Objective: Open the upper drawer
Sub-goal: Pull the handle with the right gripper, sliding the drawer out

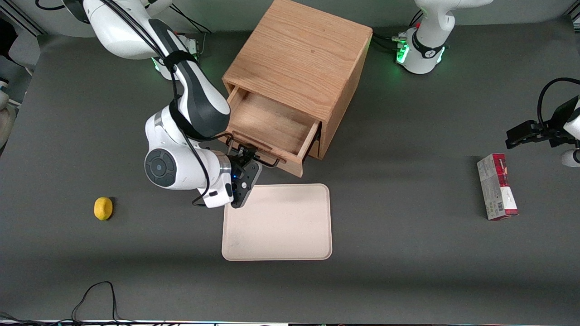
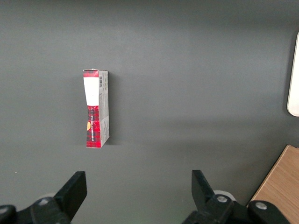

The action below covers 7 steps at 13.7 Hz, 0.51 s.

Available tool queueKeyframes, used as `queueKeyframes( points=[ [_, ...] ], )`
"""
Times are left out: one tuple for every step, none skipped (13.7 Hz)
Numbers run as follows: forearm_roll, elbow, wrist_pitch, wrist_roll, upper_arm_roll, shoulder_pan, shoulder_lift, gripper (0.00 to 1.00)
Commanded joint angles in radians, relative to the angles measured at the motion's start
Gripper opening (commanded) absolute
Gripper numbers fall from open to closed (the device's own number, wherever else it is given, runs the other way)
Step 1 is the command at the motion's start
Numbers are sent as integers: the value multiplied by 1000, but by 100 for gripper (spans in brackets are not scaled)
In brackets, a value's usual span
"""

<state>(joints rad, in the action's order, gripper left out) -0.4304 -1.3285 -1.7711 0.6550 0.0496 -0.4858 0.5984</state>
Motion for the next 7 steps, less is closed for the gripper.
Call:
queueKeyframes(
  points=[
    [-21, 54, 1, 9, -1, 10, 31, 100],
    [-21, 55, 1, 9, -1, 12, 34, 100],
    [-21, 58, 1, 9, -1, 16, 37, 100],
    [-21, 64, 1, 9, 1, 18, 38, 100],
    [-21, 74, 1, 6, -1, 24, 44, 100],
    [-21, 78, 1, 5, -1, 30, 49, 100],
    [-21, 86, 1, 6, -1, 30, 50, 100]
  ],
)
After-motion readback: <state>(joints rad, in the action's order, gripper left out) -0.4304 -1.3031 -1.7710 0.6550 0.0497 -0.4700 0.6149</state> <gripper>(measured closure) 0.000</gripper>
